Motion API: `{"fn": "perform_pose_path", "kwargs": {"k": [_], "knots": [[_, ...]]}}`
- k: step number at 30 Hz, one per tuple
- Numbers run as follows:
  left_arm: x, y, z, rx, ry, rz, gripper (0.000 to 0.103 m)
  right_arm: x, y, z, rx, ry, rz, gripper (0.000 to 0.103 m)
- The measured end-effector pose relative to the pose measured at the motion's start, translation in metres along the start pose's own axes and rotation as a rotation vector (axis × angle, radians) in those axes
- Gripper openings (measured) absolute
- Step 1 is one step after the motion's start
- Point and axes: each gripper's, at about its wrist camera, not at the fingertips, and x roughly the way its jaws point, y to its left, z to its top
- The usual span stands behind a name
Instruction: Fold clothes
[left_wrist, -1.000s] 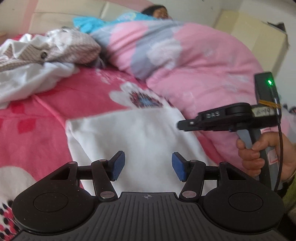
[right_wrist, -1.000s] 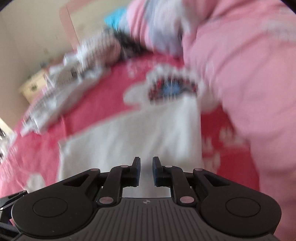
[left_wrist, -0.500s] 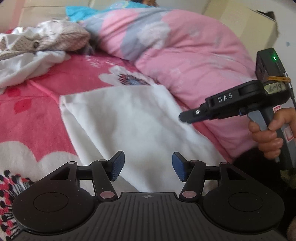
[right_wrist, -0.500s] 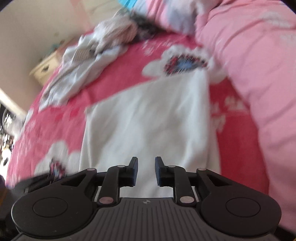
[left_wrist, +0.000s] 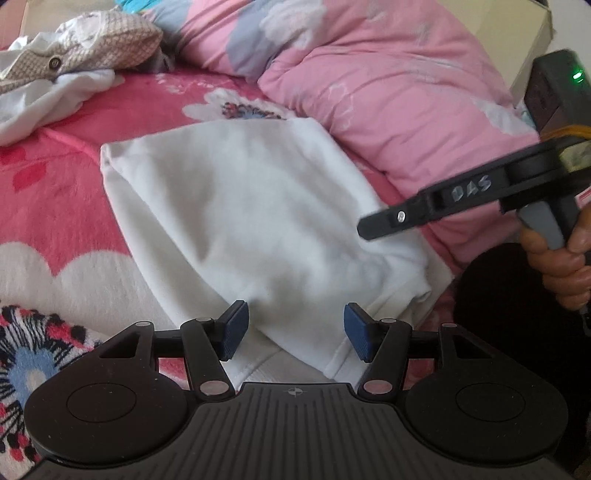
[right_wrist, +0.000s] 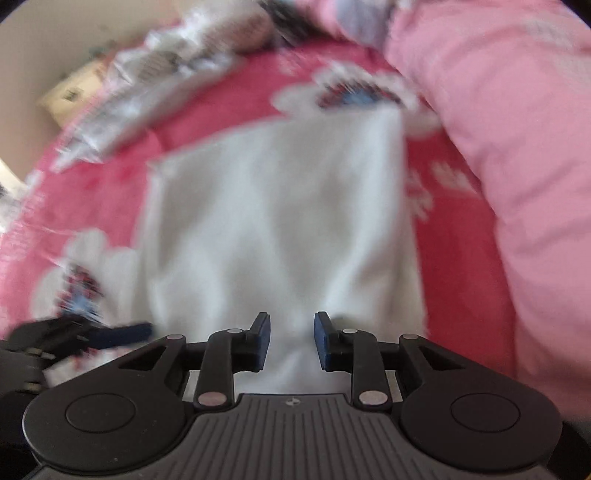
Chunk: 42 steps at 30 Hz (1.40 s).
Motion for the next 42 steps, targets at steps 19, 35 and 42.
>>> {"fn": "perform_pose_path", "kwargs": {"k": [19, 35, 42], "knots": [[-0.005, -0.013, 0.003, 0.021, -0.009, -0.047, 0.058, 0.002, -0.004, -0.006, 0.009, -0.017, 0.007, 0.026], [0.018, -0.033, -0.01, 0.146, 0.073, -0.007, 0.063, 0.002, -0.007, -0.008, 0.017, -0.029, 0.018, 0.026], [0.017, -0.031, -0.009, 0.137, 0.07, -0.01, 0.063, 0.002, -0.006, -0.008, 0.014, -0.033, 0.016, 0.027]]}}
